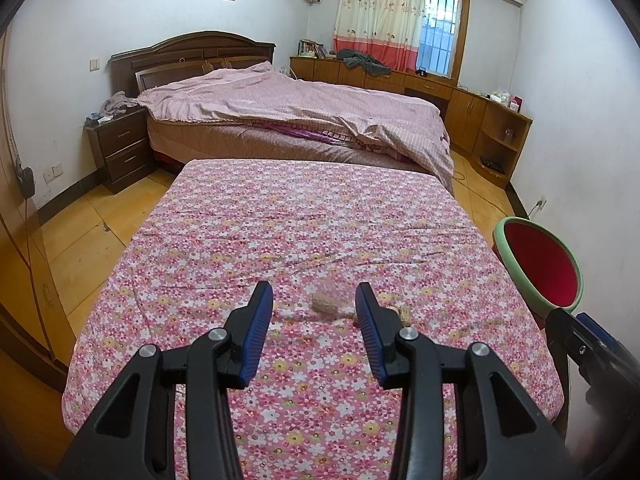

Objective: Collect trash

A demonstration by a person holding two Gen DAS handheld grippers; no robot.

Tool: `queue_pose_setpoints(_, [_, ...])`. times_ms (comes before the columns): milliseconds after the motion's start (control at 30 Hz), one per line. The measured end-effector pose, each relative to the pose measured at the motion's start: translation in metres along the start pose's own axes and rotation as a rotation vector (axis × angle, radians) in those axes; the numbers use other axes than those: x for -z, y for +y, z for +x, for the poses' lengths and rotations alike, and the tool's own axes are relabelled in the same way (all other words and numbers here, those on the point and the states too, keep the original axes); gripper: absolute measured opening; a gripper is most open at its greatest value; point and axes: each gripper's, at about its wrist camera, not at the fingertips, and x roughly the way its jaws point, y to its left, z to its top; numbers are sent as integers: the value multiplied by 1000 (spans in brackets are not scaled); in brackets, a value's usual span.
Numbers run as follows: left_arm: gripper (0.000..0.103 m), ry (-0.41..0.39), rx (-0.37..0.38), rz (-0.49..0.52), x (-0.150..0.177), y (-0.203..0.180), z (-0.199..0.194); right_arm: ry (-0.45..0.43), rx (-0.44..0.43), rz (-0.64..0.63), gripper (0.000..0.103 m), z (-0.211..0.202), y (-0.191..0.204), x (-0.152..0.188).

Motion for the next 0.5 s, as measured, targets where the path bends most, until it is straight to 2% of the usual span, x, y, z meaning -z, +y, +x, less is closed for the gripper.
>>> queue_pose_setpoints(500, [43,-6,-2,-1,-2,2,-2,0,0,0,91,0,0,0])
